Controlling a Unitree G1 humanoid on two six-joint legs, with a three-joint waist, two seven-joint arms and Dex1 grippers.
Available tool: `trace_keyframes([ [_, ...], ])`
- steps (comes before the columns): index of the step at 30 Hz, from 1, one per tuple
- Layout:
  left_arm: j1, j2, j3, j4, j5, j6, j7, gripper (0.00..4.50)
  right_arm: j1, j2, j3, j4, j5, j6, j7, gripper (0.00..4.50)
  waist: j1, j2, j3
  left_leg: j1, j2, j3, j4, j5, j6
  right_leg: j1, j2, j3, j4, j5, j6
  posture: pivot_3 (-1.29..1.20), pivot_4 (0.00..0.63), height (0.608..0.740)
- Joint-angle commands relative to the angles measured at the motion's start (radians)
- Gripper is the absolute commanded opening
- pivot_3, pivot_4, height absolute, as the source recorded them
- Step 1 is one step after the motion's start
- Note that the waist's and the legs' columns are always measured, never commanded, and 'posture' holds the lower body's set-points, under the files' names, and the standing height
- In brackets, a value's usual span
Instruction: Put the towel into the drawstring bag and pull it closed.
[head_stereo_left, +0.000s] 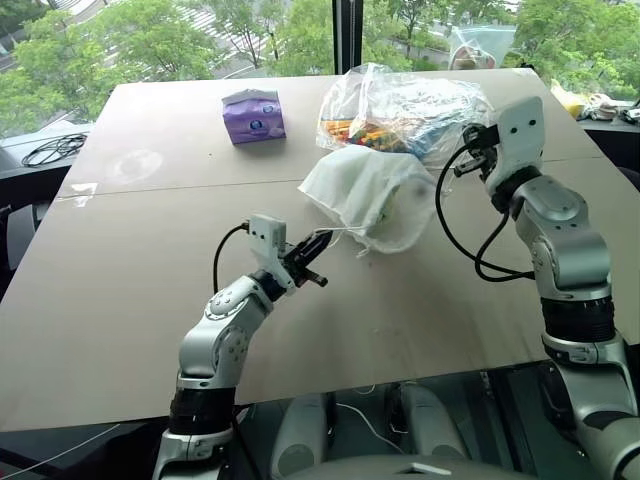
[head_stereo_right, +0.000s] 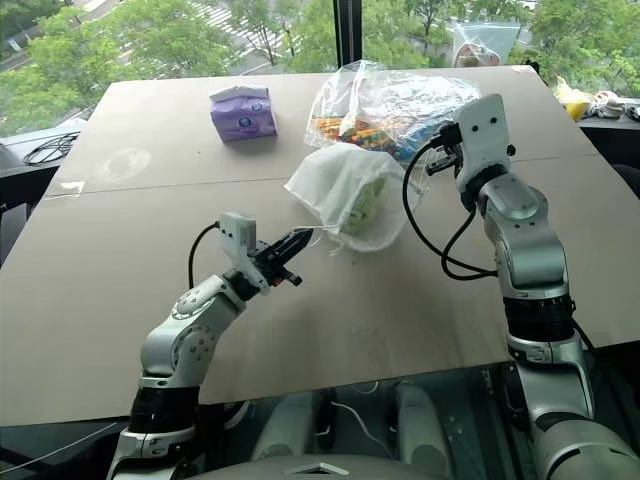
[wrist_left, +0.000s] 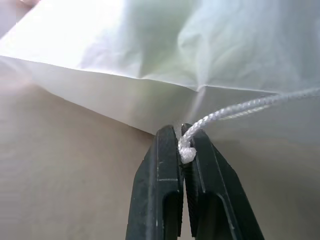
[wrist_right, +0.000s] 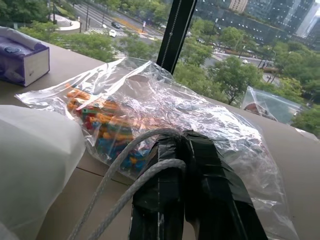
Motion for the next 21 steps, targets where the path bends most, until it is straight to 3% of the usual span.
trace_keyframes([
  [1, -0.071, -0.008, 0.114, 0.01, 0.034, -0.107, 0.115, 0.06, -0.034, -0.007, -0.064, 0.014, -0.051, -0.046, -0.09, 0.0, 0.001, 0.0, 0.0, 0.0, 0.0, 0.0, 0.0, 0.0, 0.0, 0.0, 0.0, 0.0, 0.0, 0.0, 0.0, 0.0, 0.15, 0.74],
  [13, -0.376, 0.214, 0.234, 0.18, 0.405, -0.404, 0.421, 0.06, -0.116, -0.014, -0.145, 0.188, -0.125, -0.173, -0.271, 0.0, 0.001, 0.0, 0.0, 0.0, 0.0, 0.001, 0.0, 0.0, 0.0, 0.0, 0.0, 0.0, 0.0, 0.002, 0.004, 0.0, 0.15, 0.74],
  [21, -0.431, 0.225, 0.384, 0.373, 0.367, -0.301, 0.621, 0.06, -0.123, 0.039, -0.253, 0.244, -0.077, -0.137, -0.402, 0.0, -0.003, 0.0, 0.0, 0.0, 0.0, 0.002, -0.001, 0.0, 0.0, 0.0, 0.0, 0.001, 0.0, 0.003, 0.004, 0.0, 0.15, 0.74],
])
